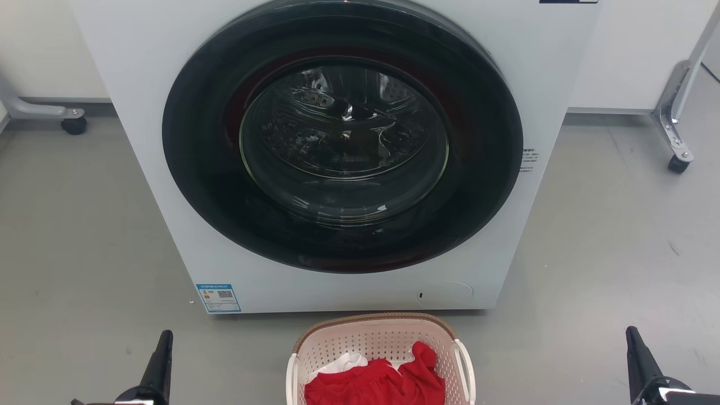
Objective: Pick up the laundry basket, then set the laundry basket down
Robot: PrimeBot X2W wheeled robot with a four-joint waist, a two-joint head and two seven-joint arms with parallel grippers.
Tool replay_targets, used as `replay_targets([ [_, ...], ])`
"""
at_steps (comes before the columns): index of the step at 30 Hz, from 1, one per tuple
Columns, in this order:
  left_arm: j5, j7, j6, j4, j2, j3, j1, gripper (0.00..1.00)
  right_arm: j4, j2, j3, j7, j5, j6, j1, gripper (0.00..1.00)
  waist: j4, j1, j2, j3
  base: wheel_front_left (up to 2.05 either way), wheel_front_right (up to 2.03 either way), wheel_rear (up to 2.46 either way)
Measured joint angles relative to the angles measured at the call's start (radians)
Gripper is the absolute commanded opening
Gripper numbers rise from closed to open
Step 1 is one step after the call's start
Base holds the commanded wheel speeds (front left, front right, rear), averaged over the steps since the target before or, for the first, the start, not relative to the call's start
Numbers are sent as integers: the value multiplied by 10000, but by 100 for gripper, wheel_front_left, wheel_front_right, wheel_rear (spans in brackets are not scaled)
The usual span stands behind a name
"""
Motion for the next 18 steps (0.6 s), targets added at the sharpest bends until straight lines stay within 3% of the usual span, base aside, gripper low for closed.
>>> replay_targets([
  [18, -8, 0, 0, 0, 0, -2, 0, 0, 0, 0, 0, 0, 2, 0, 0, 0, 0, 0, 0, 0, 0, 0, 0],
])
